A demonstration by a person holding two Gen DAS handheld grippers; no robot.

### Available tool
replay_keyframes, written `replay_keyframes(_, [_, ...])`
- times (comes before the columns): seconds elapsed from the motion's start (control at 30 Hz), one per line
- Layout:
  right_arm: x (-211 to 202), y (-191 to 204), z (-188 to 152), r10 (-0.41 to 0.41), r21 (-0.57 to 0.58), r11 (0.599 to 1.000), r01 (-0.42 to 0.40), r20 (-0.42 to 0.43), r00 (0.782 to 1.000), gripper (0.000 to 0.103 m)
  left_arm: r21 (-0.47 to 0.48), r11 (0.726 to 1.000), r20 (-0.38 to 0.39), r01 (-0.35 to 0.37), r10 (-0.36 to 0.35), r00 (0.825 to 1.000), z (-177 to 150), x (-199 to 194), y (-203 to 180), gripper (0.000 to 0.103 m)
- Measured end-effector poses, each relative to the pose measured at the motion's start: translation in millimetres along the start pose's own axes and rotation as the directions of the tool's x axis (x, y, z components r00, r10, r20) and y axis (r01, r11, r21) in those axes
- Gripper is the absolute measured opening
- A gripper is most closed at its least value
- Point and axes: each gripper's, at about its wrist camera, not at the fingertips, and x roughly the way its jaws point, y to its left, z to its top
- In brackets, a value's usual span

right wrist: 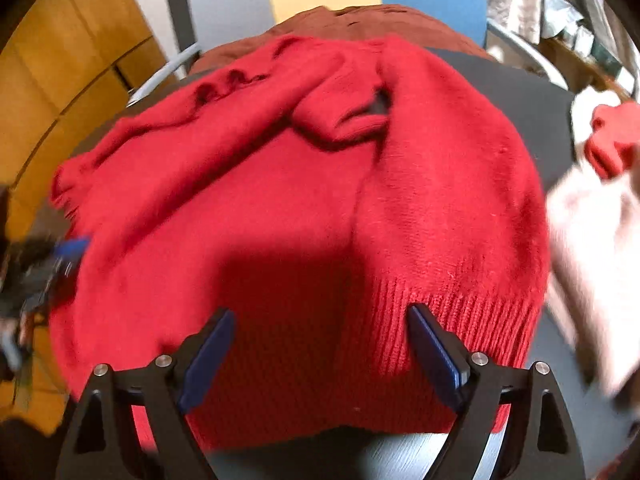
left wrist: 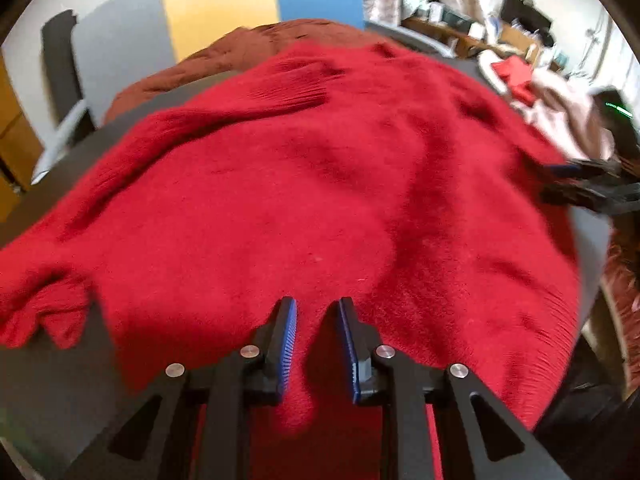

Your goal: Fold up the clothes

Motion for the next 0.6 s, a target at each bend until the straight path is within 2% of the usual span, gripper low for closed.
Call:
replay_keyframes(0.07, [-12.1, 5.5, -17.6, 0.079, 0.024, 0.997, -0.078, -0.009, 0.997, 0.091, -0.002, 0.998, -0.012, -0.068, 0.068, 0.998, -7.4, -3.0, 17.5, 0.023])
replay_keyframes(0.17, [-28.4, 12.8, -40.4, 0.212, 0.060, 0.976, -0.210, -0.032, 0.977, 0.090, -0.060, 0.983, -0.048, -0.176, 0.173, 0.984, -18.3, -7.9, 50.9, 0.023])
replay_keyframes(0.2, [-33.9, 14.5, -44.3, 0.224, 0.063, 0.973, -0.222, -0.039, 0.974, 0.087, -0.062, 0.976, -0.055, -0.207, 0.204, 0.977, -21.9, -10.9, 55.2, 0.022])
replay_keyframes(0.23, [-39.5, 16.1, -48.1, 0.236, 0.066, 0.970, -0.233, -0.046, 0.971, 0.079, -0.068, 0.970, -0.059, -0.234, 0.231, 0.971, -26.0, -14.6, 57.3, 0.022])
replay_keyframes(0.3, [-54.4, 13.9, -43.5, 0.209, 0.074, 0.975, -0.208, -0.005, 0.978, 0.070, -0.104, 0.965, -0.047, -0.242, 0.238, 0.970, -33.5, -23.9, 56.1, 0.021])
replay_keyframes(0.33, [-65.4, 11.3, -39.5, 0.166, 0.072, 0.983, -0.169, 0.049, 0.985, 0.070, -0.139, 0.966, -0.026, -0.216, 0.215, 0.976, -36.7, -31.6, 54.2, 0.021])
replay_keyframes(0.43, [-66.1, 4.0, -21.9, 0.041, 0.062, 0.997, -0.046, 0.091, 0.995, 0.070, -0.210, 0.971, 0.053, -0.111, 0.125, 0.991, -42.2, -49.8, 40.7, 0.021])
replay_keyframes(0.53, [-54.1, -5.8, -15.7, -0.064, 0.064, 0.996, 0.058, 0.082, 0.995, 0.070, -0.187, 0.982, 0.125, -0.012, 0.036, 0.991, -33.9, -56.8, 10.8, 0.021])
replay_keyframes(0.6, [-42.1, -13.3, -15.3, -0.125, 0.067, 0.990, 0.121, 0.060, 0.990, 0.070, -0.154, 0.987, 0.142, 0.054, -0.032, 0.989, -30.5, -54.6, -7.3, 0.021])
